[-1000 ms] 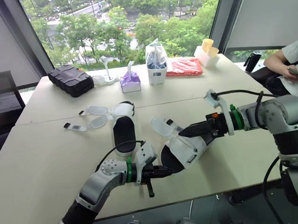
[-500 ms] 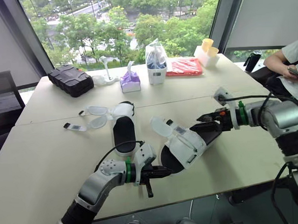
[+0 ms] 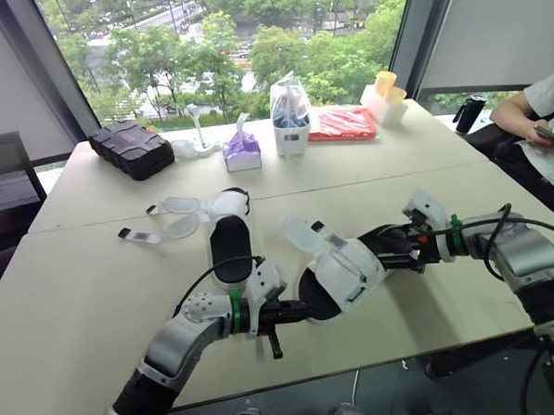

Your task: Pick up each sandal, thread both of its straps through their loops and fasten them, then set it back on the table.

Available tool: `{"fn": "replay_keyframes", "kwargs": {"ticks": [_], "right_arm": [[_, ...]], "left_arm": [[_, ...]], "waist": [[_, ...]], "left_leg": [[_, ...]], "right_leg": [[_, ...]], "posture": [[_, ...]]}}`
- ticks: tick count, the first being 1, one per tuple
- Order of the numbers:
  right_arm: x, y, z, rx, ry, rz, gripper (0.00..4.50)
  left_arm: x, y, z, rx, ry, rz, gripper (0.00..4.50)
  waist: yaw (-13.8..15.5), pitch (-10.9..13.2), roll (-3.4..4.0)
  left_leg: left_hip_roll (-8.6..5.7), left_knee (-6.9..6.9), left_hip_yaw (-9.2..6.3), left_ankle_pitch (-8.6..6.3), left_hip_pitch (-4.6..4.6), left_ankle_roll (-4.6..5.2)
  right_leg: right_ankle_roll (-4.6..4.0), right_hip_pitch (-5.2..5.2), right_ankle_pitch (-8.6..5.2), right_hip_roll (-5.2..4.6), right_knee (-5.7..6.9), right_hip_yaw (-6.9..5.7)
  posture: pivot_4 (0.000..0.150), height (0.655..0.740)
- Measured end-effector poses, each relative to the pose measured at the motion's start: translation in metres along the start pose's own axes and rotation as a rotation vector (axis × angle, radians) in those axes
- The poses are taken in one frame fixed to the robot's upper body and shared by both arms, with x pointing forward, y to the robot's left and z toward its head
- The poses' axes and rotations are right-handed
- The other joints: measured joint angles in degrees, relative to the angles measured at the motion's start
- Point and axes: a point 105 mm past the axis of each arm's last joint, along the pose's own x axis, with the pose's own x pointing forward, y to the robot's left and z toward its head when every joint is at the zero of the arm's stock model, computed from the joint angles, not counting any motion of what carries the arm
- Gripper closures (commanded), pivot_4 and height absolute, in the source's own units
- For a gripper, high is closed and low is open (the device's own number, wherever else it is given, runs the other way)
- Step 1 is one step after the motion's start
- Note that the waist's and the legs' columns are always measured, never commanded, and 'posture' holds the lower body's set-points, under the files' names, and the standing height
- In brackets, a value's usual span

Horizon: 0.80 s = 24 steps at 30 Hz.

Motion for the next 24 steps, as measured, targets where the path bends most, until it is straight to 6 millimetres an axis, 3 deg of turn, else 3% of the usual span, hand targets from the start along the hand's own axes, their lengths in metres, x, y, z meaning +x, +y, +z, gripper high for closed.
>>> {"fn": "replay_keyframes", "kwargs": {"ticks": [5,10,24], "right_arm": [[0.010,0.012,0.006,-0.056,-0.018,0.016,0.05],[0.020,0.012,0.008,-0.047,-0.029,-0.022,0.05],[0.021,0.022,0.007,0.001,0.003,-0.047,0.05]], "left_arm": [[0.006,0.017,0.012,0.041,-0.033,0.061,4.50],[0.007,0.024,0.008,0.034,-0.025,0.081,4.50],[0.011,0.033,0.009,0.066,-0.027,0.079,4.50]], "waist": [[0.1,0.0,0.00],[0.1,0.0,0.00],[0.1,0.0,0.00]], "left_leg": [[-0.01,0.02,0.01,0.01,0.00,-0.01],[-0.02,0.00,0.00,0.01,0.00,-0.02],[-0.03,0.03,0.00,0.02,0.00,-0.03]], "right_leg": [[0.01,0.00,0.01,-0.01,0.01,0.01],[0.02,-0.04,0.01,-0.01,0.08,0.01],[0.02,-0.05,0.01,-0.01,0.17,0.01]], "posture": [[0.150,0.7400],[0.150,0.7400],[0.150,0.7400]]}}
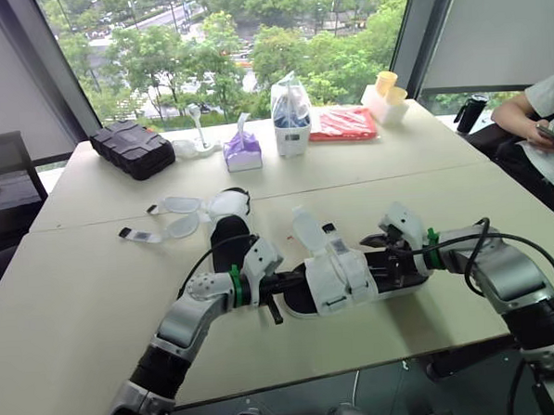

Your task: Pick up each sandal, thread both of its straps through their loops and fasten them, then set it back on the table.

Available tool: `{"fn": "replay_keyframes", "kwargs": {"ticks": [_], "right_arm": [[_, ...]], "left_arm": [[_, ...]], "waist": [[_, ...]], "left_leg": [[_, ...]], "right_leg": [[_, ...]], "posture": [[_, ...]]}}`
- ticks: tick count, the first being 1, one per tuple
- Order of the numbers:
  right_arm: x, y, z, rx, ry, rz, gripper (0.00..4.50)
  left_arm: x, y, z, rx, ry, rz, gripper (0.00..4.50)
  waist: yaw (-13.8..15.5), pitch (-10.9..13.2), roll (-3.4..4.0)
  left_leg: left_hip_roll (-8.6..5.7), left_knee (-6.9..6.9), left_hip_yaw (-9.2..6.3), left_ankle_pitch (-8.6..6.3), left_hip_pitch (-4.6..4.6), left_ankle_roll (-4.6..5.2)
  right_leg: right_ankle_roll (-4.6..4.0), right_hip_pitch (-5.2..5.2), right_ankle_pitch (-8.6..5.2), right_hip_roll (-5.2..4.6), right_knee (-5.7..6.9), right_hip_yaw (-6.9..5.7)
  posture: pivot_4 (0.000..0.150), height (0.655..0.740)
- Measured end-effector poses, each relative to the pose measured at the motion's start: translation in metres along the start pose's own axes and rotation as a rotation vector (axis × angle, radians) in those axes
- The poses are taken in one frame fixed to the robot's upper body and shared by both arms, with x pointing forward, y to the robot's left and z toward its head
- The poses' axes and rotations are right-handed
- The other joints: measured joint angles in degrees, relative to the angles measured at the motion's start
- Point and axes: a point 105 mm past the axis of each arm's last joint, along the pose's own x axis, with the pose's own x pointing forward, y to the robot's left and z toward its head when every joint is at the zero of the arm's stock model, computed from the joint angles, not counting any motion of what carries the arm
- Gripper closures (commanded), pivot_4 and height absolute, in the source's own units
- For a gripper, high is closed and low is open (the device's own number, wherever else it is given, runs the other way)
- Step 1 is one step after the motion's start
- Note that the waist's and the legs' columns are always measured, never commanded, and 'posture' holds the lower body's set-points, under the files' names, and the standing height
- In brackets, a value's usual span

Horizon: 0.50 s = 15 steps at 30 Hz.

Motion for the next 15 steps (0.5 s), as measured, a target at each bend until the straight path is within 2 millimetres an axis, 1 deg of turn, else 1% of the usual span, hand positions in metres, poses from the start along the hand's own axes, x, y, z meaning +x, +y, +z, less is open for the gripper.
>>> {"fn": "replay_keyframes", "kwargs": {"ticks": [2,5,9,13,15], "right_arm": [[0.000,0.001,0.000,0.006,0.000,-0.003,0.05],[0.001,0.001,-0.001,0.017,-0.002,-0.007,0.05],[0.001,0.001,-0.001,0.021,-0.001,-0.016,0.05],[0.001,0.000,-0.001,0.034,0.007,-0.036,0.05],[0.001,0.000,0.000,0.034,0.008,-0.042,0.05]], "left_arm": [[0.002,0.002,0.002,0.029,0.001,0.001,4.50],[0.003,0.002,0.001,0.055,0.009,-0.005,4.50],[0.007,-0.003,0.000,0.075,0.008,-0.029,4.50],[0.014,-0.012,0.000,0.058,-0.011,-0.063,4.50],[0.015,-0.014,0.000,0.050,-0.009,-0.072,4.50]], "waist": [[0.0,0.0,0.00],[0.0,0.0,0.00],[0.0,0.0,0.00],[0.1,0.0,0.00],[0.0,0.0,0.00]], "left_leg": [[0.00,0.00,0.00,0.00,0.00,0.00],[0.00,0.00,0.00,0.00,0.00,0.00],[-0.01,0.01,0.00,0.00,0.00,0.00],[-0.02,0.02,0.00,0.00,0.00,0.00],[-0.02,0.02,0.00,0.00,0.00,0.00]], "right_leg": [[0.00,0.00,0.00,0.00,0.00,0.00],[0.00,-0.01,0.00,0.00,0.02,0.00],[0.01,-0.01,0.00,0.00,0.05,0.00],[0.01,-0.01,0.00,-0.01,0.06,0.00],[0.01,-0.01,0.00,-0.01,0.07,0.00]], "posture": [[0.150,0.7400],[0.150,0.7400],[0.150,0.7400],[0.150,0.7400],[0.150,0.7400]]}}
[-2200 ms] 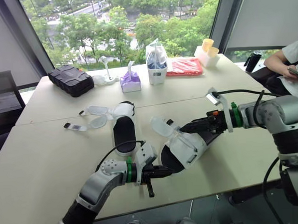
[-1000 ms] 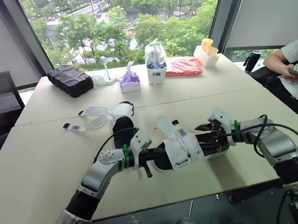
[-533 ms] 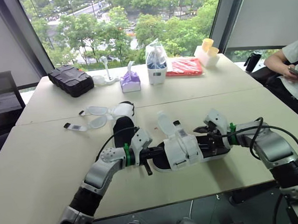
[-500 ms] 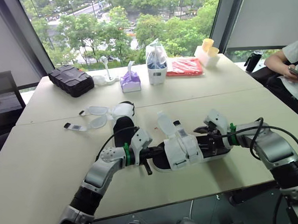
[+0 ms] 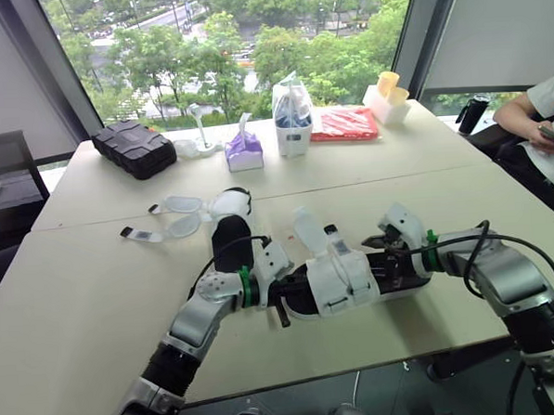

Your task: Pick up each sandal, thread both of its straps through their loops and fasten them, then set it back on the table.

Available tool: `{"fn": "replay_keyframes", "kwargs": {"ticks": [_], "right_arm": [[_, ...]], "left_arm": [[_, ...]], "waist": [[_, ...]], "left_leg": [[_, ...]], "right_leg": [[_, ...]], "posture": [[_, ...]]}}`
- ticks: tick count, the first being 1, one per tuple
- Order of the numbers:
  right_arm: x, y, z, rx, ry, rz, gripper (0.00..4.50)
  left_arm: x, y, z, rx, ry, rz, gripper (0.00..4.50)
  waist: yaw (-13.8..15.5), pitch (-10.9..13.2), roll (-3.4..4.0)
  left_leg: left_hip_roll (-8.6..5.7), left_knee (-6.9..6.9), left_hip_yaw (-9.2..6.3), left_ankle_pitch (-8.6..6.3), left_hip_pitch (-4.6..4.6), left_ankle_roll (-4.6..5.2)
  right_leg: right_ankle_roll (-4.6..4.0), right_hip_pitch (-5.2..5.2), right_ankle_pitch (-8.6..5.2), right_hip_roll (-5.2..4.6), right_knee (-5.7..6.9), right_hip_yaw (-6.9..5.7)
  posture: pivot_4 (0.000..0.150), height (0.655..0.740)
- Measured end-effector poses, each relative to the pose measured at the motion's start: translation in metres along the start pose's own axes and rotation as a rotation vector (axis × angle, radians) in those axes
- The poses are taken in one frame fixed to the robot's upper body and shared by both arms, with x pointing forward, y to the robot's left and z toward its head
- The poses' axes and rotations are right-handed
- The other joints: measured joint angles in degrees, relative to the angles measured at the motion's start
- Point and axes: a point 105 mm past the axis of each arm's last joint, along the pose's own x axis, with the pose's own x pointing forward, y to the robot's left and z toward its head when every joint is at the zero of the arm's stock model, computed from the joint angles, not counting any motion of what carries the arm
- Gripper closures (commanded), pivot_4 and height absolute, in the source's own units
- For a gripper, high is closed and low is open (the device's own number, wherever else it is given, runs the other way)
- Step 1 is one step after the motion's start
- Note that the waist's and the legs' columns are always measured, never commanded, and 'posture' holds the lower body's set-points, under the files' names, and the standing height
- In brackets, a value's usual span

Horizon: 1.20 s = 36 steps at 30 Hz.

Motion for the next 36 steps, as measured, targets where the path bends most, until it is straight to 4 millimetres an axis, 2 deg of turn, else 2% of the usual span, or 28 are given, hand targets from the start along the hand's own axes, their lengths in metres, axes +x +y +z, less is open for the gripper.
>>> {"fn": "replay_keyframes", "kwargs": {"ticks": [9,16,25,36], "right_arm": [[-0.001,0.001,0.000,0.024,-0.005,-0.022,0.05],[0.002,0.005,-0.002,0.049,-0.001,-0.033,0.05],[0.006,0.007,0.000,0.059,-0.005,-0.055,0.05],[0.007,0.007,-0.001,0.067,-0.006,-0.065,0.05]], "left_arm": [[0.002,-0.002,-0.002,0.005,0.012,-0.004,4.50],[-0.002,-0.009,0.000,-0.148,0.012,-0.011,4.50],[-0.003,-0.011,0.000,-0.258,0.041,0.050,4.50],[0.000,-0.008,0.002,-0.268,0.051,0.122,4.50]], "waist": [[0.1,0.0,0.00],[0.0,0.0,0.00],[0.0,0.0,0.00],[0.0,0.0,0.00]], "left_leg": [[-0.01,0.03,-0.01,0.00,0.01,0.00],[-0.01,0.02,-0.03,0.00,0.01,0.00],[-0.01,0.04,-0.02,0.01,0.03,-0.01],[-0.01,0.06,-0.02,0.03,0.04,-0.05]], "right_leg": [[0.00,0.01,0.00,0.00,0.05,0.00],[0.01,-0.02,0.00,0.00,0.12,0.00],[0.01,-0.03,0.00,0.00,0.19,0.00],[0.01,-0.03,0.00,0.01,0.20,0.00]], "posture": [[0.150,0.7400],[0.150,0.7400],[0.150,0.7400],[0.150,0.7400]]}}
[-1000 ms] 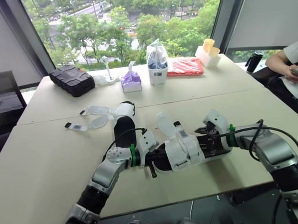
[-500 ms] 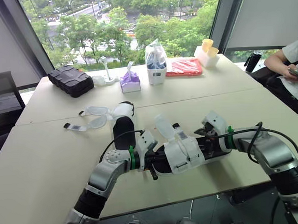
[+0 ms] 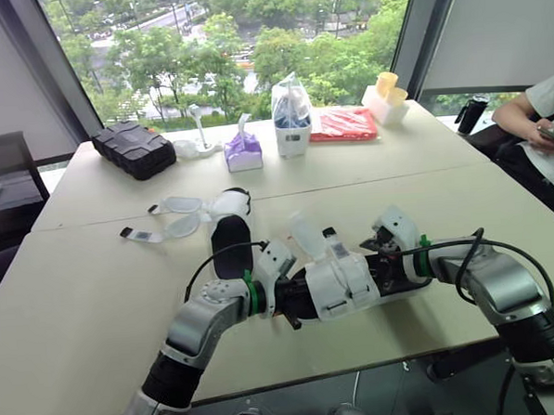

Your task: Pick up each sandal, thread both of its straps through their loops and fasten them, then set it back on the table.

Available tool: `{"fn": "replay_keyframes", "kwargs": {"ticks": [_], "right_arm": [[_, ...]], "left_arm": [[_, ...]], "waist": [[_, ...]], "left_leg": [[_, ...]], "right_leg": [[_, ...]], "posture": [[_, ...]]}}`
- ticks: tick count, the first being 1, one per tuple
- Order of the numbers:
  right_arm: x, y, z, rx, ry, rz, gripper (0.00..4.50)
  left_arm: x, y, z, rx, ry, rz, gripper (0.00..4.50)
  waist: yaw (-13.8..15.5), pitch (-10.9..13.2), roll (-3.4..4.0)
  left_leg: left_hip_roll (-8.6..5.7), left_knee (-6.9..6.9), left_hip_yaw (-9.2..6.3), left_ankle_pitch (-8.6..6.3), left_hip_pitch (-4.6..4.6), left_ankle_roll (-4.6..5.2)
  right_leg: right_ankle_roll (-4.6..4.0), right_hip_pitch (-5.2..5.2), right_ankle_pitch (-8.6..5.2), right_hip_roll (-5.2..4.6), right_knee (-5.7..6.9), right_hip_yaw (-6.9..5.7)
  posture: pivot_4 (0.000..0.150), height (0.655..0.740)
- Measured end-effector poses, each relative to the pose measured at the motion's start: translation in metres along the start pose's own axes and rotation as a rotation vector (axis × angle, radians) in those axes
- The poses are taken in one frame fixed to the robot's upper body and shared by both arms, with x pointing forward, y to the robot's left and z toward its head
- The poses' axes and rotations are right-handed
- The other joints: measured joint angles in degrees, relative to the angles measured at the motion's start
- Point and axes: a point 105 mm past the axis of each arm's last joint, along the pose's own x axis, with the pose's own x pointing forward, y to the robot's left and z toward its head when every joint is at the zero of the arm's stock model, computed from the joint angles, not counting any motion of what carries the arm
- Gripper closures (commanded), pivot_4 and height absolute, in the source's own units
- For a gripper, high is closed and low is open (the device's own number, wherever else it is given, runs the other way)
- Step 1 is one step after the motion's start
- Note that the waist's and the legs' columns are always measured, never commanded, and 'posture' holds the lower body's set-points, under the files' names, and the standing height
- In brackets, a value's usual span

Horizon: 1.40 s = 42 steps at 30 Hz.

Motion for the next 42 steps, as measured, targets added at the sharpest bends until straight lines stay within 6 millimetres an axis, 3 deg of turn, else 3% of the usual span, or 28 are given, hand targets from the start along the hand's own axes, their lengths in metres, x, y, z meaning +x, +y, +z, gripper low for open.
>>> {"fn": "replay_keyframes", "kwargs": {"ticks": [8,15,21,24,27,34,42], "right_arm": [[-0.012,0.001,0.002,0.006,0.016,0.034,0.05],[-0.057,-0.011,0.010,-0.007,0.072,0.081,0.05],[-0.070,-0.032,0.043,0.098,-0.017,0.100,0.05],[-0.062,-0.031,0.066,0.213,-0.084,0.175,0.05],[-0.047,-0.030,0.071,0.274,-0.080,0.225,0.05],[-0.005,-0.033,0.056,0.351,0.021,0.255,0.05],[0.013,-0.037,0.055,0.336,0.043,0.270,0.05]], "left_arm": [[0.004,0.003,-0.006,0.171,0.008,-0.030,4.50],[0.001,0.004,-0.008,0.230,0.019,-0.065,4.50],[0.001,0.005,-0.008,0.241,0.022,-0.074,4.50],[0.001,0.005,-0.008,0.242,0.024,-0.083,4.50],[0.002,0.004,-0.008,0.241,0.023,-0.089,4.50],[0.002,0.003,-0.008,0.245,0.017,-0.090,4.50],[0.002,0.004,-0.008,0.250,0.017,-0.086,4.50]], "waist": [[0.1,0.0,0.03],[0.0,-0.1,0.09],[-0.1,-0.2,0.21],[-0.1,-0.2,0.21],[0.0,-0.2,0.20],[-0.1,-0.2,0.20],[-0.1,-0.2,0.21]], "left_leg": [[-0.01,0.09,0.00,0.01,0.04,-0.01],[0.02,0.04,0.00,0.00,0.07,0.00],[0.05,0.04,0.10,0.00,0.15,0.00],[0.05,0.01,0.07,0.00,0.15,0.00],[0.04,0.00,0.05,0.00,0.13,0.01],[0.01,-0.01,0.04,0.00,0.11,0.00],[-0.01,-0.02,0.04,0.00,0.12,0.00]], "right_leg": [[-0.03,0.13,-0.01,-0.01,-0.02,0.01],[-0.02,0.13,-0.02,0.00,-0.03,-0.01],[-0.02,0.19,-0.02,0.00,-0.03,0.02],[-0.02,0.18,-0.02,0.00,-0.03,0.02],[-0.01,0.18,-0.02,-0.01,-0.04,0.01],[0.00,0.12,-0.01,-0.01,-0.01,0.01],[0.01,0.10,0.00,0.00,0.02,0.01]], "posture": [[0.150,0.7400],[0.150,0.7400],[0.150,0.7400],[0.150,0.7400],[0.150,0.7400],[0.150,0.7400],[0.150,0.7400]]}}
